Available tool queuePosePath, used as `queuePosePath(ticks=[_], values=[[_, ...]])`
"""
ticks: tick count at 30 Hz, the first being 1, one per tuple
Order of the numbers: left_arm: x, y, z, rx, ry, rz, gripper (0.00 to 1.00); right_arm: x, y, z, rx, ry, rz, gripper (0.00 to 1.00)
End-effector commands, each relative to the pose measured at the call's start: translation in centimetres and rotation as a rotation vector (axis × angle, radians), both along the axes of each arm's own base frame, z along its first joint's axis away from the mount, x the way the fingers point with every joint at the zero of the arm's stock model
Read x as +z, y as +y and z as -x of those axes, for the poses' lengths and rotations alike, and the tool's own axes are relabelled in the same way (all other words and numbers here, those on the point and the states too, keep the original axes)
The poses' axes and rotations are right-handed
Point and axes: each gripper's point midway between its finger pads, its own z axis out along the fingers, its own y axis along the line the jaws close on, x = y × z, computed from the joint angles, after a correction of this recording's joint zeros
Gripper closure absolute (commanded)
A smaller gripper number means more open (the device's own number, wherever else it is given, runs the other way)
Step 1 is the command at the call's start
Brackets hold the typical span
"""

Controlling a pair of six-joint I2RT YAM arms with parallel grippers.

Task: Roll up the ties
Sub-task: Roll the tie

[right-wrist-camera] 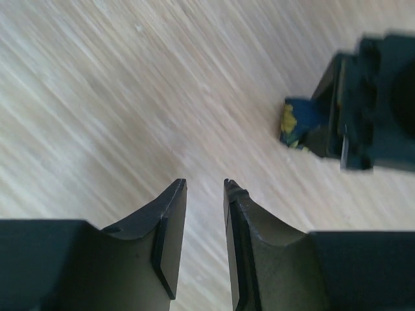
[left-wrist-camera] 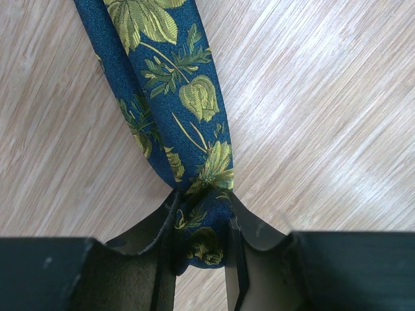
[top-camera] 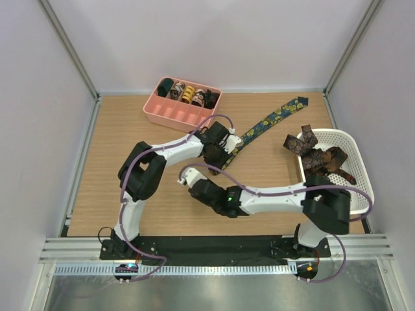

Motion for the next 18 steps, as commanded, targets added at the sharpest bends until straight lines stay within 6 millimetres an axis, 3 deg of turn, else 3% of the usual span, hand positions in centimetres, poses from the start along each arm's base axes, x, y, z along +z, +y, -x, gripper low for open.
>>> queuePosePath(ticks=[1, 2, 3, 4, 5, 6, 7, 9, 11, 18], values=[[-3.1, 2.1, 3.0, 0.009, 0.159, -0.104, 0.7, 1.1, 0.8, -1.6, 0.037, -0.163, 0.239, 0.64], [-3.1, 2.1, 3.0, 0.01, 0.162, -0.106, 0.7, 2.0, 1.8, -2.3, 0.02, -0.192, 0.26, 0.62], [-3.1, 2.2, 3.1, 0.011, 0.167, -0.108, 0.7, 0.3, 1.2, -2.6, 0.021, -0.189, 0.367, 0.62], [-3.0, 2.1, 3.1, 0.014, 0.167, -0.107, 0.7, 0.0, 1.4, -2.8, 0.023, -0.196, 0.416, 0.61], [-2.9, 2.1, 3.0, 0.013, 0.165, -0.108, 0.7, 0.8, 2.5, -3.3, 0.015, -0.216, 0.426, 0.6], [-2.8, 2.1, 3.0, 0.015, 0.165, -0.109, 0.7, 1.0, 1.7, -3.9, -0.015, -0.248, 0.508, 0.58], [-2.8, 2.1, 3.1, 0.015, 0.167, -0.107, 0.7, -0.9, 1.6, -4.1, -0.016, -0.247, 0.596, 0.56], [-2.6, 2.1, 3.1, 0.016, 0.169, -0.105, 0.7, 0.1, 1.7, -5.3, -0.063, -0.307, 0.706, 0.5], [-2.4, 1.9, 3.0, 0.021, 0.17, -0.102, 0.7, -1.0, 1.9, -5.8, -0.071, -0.334, 0.795, 0.47], [-2.3, 2.2, 3.6, 0.028, 0.219, -0.132, 0.7, -2.4, 1.0, -6.8, -0.074, -0.36, 0.874, 0.39]])
